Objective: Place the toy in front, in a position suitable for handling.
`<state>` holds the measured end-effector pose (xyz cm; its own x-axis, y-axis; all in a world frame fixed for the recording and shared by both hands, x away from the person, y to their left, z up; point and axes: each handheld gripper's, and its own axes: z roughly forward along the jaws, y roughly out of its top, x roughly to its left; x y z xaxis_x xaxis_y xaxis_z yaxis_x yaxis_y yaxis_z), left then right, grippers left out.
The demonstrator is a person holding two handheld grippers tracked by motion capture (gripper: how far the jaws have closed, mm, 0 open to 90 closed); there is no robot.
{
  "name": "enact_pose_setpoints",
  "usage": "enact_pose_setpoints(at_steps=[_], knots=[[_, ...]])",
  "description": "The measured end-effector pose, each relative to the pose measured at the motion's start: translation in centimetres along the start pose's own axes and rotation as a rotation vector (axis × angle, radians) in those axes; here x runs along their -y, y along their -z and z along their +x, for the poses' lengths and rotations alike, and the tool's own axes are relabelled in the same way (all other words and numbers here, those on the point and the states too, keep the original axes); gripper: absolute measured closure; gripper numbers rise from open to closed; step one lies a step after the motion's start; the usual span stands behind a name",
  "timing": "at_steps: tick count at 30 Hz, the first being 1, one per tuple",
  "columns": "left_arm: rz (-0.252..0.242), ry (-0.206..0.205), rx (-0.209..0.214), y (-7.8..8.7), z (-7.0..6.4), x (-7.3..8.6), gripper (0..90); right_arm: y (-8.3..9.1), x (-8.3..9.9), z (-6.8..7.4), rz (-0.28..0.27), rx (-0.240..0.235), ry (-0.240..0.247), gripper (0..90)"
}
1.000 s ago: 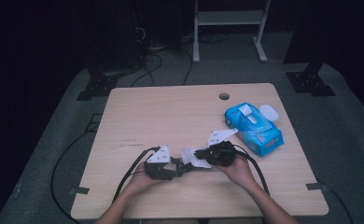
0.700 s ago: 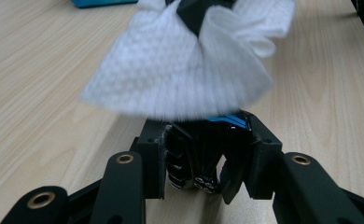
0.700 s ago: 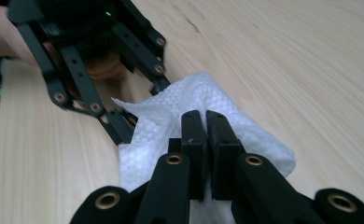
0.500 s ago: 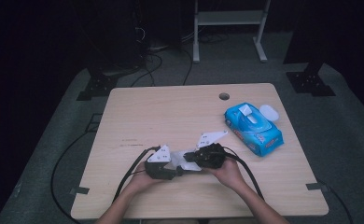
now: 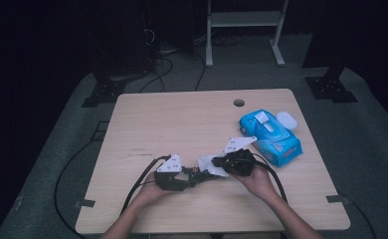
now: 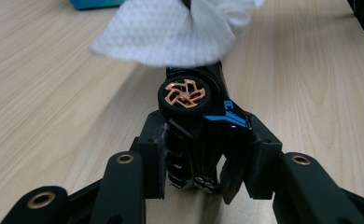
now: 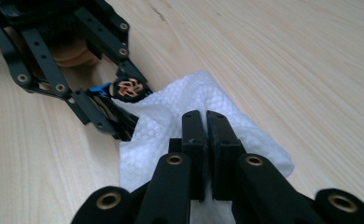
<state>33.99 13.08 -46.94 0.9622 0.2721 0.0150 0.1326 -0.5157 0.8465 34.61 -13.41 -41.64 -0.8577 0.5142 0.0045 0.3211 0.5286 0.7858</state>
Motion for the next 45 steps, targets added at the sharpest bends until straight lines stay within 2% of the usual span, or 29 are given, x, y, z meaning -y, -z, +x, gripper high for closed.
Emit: enact_pose_setpoints(at_steps=[5, 14, 17, 24, 29, 33, 35, 40, 42, 45], knots=[[0.009, -0.007, 0.003, -0.3, 0.2, -0.4, 58.2, 0.3, 0.0, -0.2, 0.005, 0.027, 0.0, 86.2], [0.011, -0.01, 0.007, -0.7, 0.6, -0.6, 58.2, -2.2, -1.4, 1.4, -0.025, -0.056, 0.007, 86.2], [0.004, -0.008, 0.005, -0.7, 0.7, -0.5, 58.2, -2.4, -1.7, 1.5, -0.02, -0.051, 0.024, 86.2], [-0.01, -0.007, 0.0, -0.5, 0.9, -0.2, 58.2, -0.6, -0.5, -0.3, -0.003, 0.019, 0.016, 86.3], [-0.014, 0.005, 0.003, -0.4, 1.2, 0.0, 58.2, 1.1, 0.8, -2.1, 0.004, 0.074, -0.016, 86.3], [-0.018, 0.011, 0.0, -0.4, 1.4, 0.0, 58.2, 2.1, 1.8, -3.3, 0.007, 0.093, -0.058, 86.3], [-0.017, 0.006, 0.001, -0.4, 1.4, 0.0, 58.2, 2.2, 2.0, -3.5, 0.001, 0.085, -0.078, 86.3], [-0.014, 0.001, -0.002, -0.3, 1.5, 0.0, 58.2, 1.4, 1.6, -2.9, -0.016, 0.072, -0.07, 86.3], [-0.014, -0.004, -0.003, -0.3, 1.5, 0.0, 58.2, 1.1, 1.2, -2.6, -0.033, 0.048, -0.074, 86.3], [-0.016, -0.008, -0.004, -0.4, 1.5, 0.0, 58.2, 0.1, 0.4, -1.6, -0.04, 0.009, -0.055, 86.3]])
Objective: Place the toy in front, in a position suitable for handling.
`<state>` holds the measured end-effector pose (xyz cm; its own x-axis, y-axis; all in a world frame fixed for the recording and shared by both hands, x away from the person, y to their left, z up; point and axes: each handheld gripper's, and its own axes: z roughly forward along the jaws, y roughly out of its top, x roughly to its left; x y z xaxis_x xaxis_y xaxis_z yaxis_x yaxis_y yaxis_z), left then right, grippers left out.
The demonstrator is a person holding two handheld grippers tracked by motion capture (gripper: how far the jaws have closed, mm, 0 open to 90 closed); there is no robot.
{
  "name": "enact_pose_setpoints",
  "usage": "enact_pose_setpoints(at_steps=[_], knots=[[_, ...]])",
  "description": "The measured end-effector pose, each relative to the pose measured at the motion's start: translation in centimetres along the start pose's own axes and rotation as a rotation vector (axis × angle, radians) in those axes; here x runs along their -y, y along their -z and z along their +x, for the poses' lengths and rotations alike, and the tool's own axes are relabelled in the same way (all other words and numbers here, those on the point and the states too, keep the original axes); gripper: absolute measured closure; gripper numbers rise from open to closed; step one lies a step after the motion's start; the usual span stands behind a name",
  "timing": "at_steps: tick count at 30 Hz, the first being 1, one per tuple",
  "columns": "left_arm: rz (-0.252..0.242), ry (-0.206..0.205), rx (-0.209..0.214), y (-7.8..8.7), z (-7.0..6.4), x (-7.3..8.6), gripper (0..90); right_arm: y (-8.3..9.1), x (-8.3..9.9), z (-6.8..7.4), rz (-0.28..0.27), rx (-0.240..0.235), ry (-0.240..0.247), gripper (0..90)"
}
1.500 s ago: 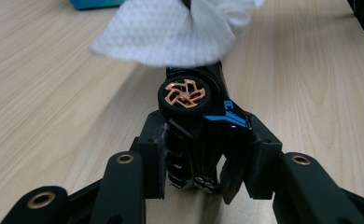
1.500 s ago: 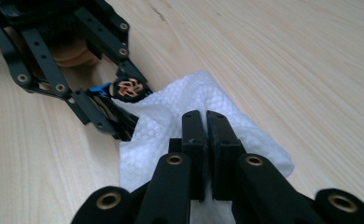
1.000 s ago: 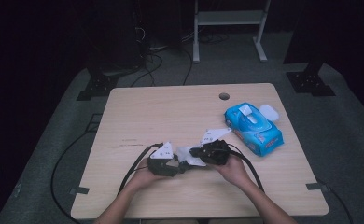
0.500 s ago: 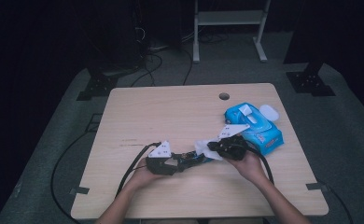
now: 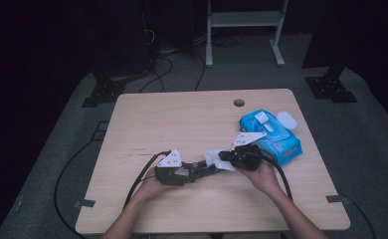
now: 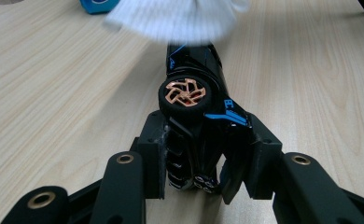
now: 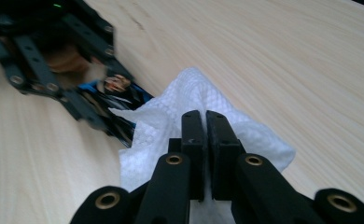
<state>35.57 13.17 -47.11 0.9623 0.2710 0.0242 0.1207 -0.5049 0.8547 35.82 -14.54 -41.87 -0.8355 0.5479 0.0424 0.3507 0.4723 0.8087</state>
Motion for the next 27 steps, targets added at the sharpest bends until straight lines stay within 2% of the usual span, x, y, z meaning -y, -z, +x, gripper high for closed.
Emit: enact_pose_setpoints(at_steps=[4, 7, 11, 16, 19, 22, 27], knots=[[0.004, 0.005, 0.005, -0.1, 0.1, -0.1, 58.2, -1.8, -0.9, 1.6, -0.004, -0.062, 0.028, 86.3], [-0.005, 0.018, 0.009, -0.1, 0.1, 0.0, 58.2, -2.6, -1.4, 2.3, -0.002, -0.073, 0.049, 86.3], [-0.003, 0.007, 0.007, 0.0, 0.2, 0.0, 58.2, -1.9, -1.1, 1.4, 0.003, -0.035, 0.05, 86.3], [-0.002, 0.01, 0.006, 0.0, 0.3, 0.1, 58.2, 0.0, 0.0, -0.7, 0.003, 0.018, 0.007, 86.3], [-0.001, 0.008, 0.004, 0.0, 0.3, 0.1, 58.2, 1.0, 0.7, -1.5, -0.002, 0.033, -0.02, 86.3], [0.002, 0.012, -0.005, 0.0, 0.3, 0.0, 58.2, 1.2, 0.7, -1.6, -0.006, 0.049, -0.023, 86.3], [0.003, 0.011, -0.01, 0.1, 0.3, 0.0, 58.2, -0.2, 0.0, -0.5, -0.004, 0.022, -0.004, 86.3]])
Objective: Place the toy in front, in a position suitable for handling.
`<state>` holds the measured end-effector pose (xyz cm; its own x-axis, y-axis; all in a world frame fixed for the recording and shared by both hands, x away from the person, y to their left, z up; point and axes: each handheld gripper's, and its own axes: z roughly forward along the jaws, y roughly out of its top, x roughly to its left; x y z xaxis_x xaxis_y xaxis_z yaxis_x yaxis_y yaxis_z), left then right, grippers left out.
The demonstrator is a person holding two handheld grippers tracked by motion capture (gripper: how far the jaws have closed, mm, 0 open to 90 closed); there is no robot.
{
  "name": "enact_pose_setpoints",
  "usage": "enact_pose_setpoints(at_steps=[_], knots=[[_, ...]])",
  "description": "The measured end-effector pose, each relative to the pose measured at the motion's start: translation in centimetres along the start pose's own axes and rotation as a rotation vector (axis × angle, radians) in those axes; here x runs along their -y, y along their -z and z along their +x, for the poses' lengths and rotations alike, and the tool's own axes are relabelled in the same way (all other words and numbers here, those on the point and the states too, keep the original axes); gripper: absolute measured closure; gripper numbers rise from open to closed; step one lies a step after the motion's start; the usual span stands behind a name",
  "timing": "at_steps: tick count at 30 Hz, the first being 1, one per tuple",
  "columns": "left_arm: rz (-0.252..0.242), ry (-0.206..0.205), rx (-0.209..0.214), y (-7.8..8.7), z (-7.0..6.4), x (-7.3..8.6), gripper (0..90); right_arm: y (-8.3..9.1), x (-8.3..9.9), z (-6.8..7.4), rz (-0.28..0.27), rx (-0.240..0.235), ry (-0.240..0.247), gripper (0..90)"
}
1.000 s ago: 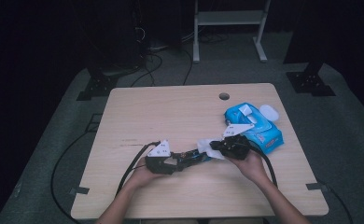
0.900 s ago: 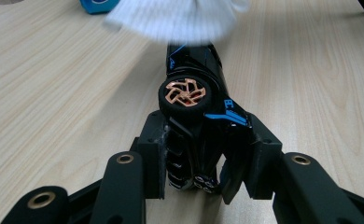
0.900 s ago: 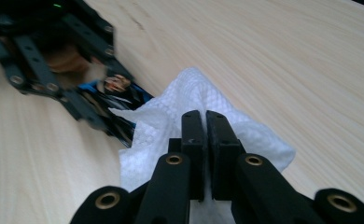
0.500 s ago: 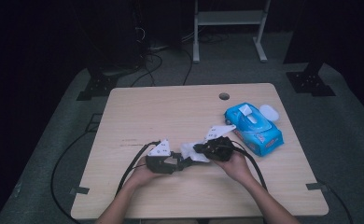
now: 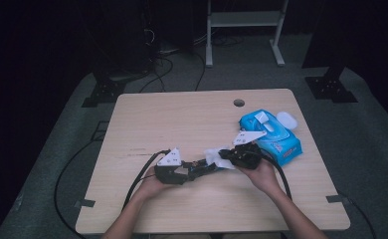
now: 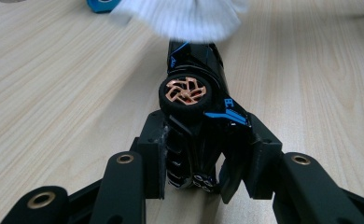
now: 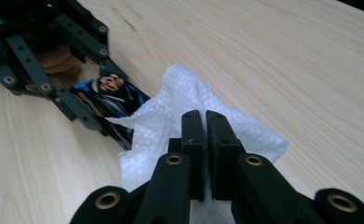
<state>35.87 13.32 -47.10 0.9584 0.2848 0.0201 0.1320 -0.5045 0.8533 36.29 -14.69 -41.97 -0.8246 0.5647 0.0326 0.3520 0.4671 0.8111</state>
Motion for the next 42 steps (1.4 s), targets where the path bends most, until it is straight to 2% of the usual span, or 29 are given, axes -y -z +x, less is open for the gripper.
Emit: enact_pose_setpoints(at_steps=[7, 10, 12, 16, 17, 19, 24, 26, 31, 38, 40, 42], knots=[[0.006, 0.0, 0.0, 0.1, 0.0, 0.0, 58.2, -3.0, -1.9, 2.6, -0.01, -0.091, 0.047, 86.2], [0.002, 0.003, -0.006, 0.4, 0.2, 0.2, 58.2, -3.7, -2.4, 3.3, -0.004, -0.09, 0.09, 86.0], [0.003, 0.003, -0.014, 0.7, 0.4, 0.4, 58.2, -3.5, -2.5, 2.9, -0.001, -0.06, 0.095, 86.1], [0.001, 0.006, -0.022, 1.1, 0.7, 0.7, 58.2, -2.5, -1.9, 0.9, 0.013, -0.02, 0.058, 86.1], [-0.003, 0.008, -0.023, 1.2, 0.8, 0.8, 58.2, -2.2, -1.8, 0.4, 0.018, 0.004, 0.054, 86.1], [-0.002, 0.009, -0.024, 1.2, 0.9, 0.8, 58.2, -1.8, -1.5, -0.4, 0.023, 0.016, 0.043, 86.2], [0.002, 0.005, -0.021, 1.2, 0.9, 0.8, 58.2, -1.4, -1.4, -0.7, 0.032, 0.031, 0.041, 86.2], [0.0, 0.007, -0.021, 1.2, 0.9, 0.8, 58.2, -1.6, -1.5, -0.5, 0.027, 0.016, 0.03, 86.3], [0.003, 0.002, -0.023, 1.2, 0.9, 0.7, 58.2, -2.8, -2.0, 0.8, 0.012, -0.017, 0.05, 86.3], [-0.001, 0.002, -0.023, 1.0, 0.8, 0.6, 58.2, -4.8, -3.1, 3.4, -0.016, -0.126, 0.078, 86.3], [0.0, 0.006, -0.019, 1.1, 0.9, 0.7, 58.2, -5.2, -3.2, 4.0, -0.019, -0.133, 0.094, 86.2], [-0.002, 0.007, -0.018, 1.1, 0.9, 0.7, 58.3, -5.1, -3.2, 3.9, -0.017, -0.131, 0.098, 86.2]])
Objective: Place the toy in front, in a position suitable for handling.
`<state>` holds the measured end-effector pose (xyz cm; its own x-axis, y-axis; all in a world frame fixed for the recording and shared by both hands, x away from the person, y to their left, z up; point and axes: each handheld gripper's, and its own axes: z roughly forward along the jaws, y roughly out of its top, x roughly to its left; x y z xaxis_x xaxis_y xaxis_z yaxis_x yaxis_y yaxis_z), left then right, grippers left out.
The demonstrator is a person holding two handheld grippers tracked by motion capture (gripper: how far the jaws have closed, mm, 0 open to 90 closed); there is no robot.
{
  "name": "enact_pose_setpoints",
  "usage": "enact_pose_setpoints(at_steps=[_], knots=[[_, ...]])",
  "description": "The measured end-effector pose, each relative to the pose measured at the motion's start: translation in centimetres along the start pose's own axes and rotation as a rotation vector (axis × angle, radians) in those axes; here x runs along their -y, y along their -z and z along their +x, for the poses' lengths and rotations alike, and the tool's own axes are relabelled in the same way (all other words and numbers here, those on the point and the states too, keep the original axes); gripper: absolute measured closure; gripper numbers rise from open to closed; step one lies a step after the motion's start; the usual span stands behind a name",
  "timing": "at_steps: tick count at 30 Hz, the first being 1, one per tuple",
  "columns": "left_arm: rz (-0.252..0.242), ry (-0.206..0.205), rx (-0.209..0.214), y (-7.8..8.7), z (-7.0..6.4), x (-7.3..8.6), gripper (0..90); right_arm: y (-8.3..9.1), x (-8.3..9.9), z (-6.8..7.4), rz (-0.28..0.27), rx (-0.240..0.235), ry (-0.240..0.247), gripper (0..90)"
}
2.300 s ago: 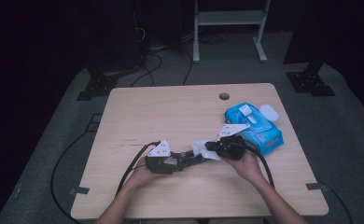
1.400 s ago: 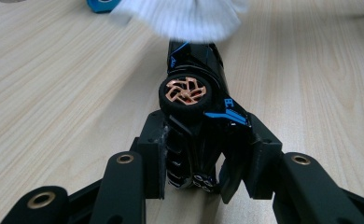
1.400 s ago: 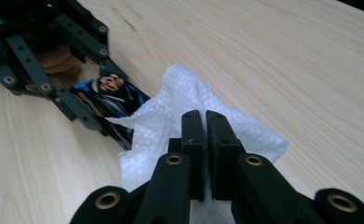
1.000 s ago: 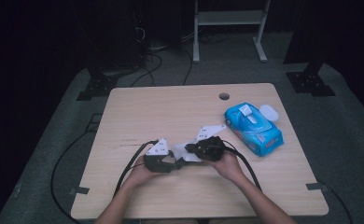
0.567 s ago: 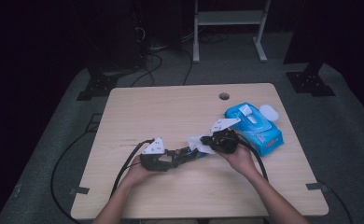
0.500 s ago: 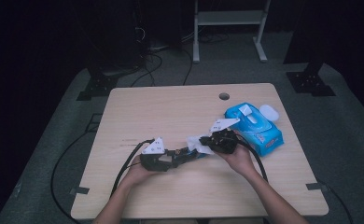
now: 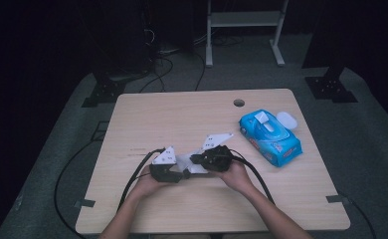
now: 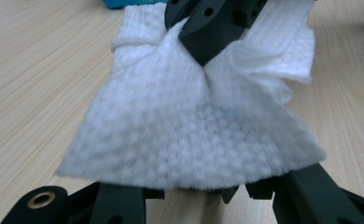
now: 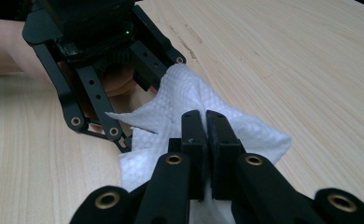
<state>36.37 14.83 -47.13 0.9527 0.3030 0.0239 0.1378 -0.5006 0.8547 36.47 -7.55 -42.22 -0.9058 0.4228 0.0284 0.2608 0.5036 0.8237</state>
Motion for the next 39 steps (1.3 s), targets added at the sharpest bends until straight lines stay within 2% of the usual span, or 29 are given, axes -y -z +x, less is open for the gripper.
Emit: enact_pose_setpoints(at_steps=[4, 9, 13, 18, 21, 24, 29, 34, 39], knots=[[0.0, -0.003, 0.001, 0.0, 0.1, 0.0, 58.2, 1.3, 0.5, -1.0, 0.031, 0.058, 0.003, 86.2], [0.001, -0.005, 0.002, 0.0, 0.1, 0.0, 58.2, 3.4, 1.6, -3.1, 0.044, 0.136, -0.041, 86.3], [-0.001, -0.003, 0.001, 0.0, 0.1, 0.0, 58.2, 4.4, 2.4, -4.0, 0.034, 0.145, -0.073, 86.2], [0.023, 0.002, -0.014, -0.1, -0.1, -0.2, 57.0, 4.3, 2.7, -3.5, 0.031, 0.162, -0.047, 86.2], [0.039, 0.024, -0.023, -0.3, -0.2, -0.1, 51.3, 4.4, 2.9, -3.2, 0.02, 0.169, -0.042, 86.2], [0.021, 0.04, -0.031, -0.2, -0.2, -0.1, 50.4, 4.5, 3.1, -2.8, 0.012, 0.188, -0.024, 86.2], [0.015, 0.078, -0.01, -0.1, -0.3, -0.1, 44.3, 4.8, 3.7, -2.2, -0.005, 0.188, -0.024, 86.2], [0.026, 0.088, 0.008, -0.1, -0.4, 0.0, 39.8, 5.2, 4.3, -1.7, -0.029, 0.184, -0.03, 86.3], [0.03, 0.1, 0.034, -0.2, -0.5, 0.1, 36.6, 5.4, 4.5, -1.1, -0.025, 0.178, -0.023, 86.3]])
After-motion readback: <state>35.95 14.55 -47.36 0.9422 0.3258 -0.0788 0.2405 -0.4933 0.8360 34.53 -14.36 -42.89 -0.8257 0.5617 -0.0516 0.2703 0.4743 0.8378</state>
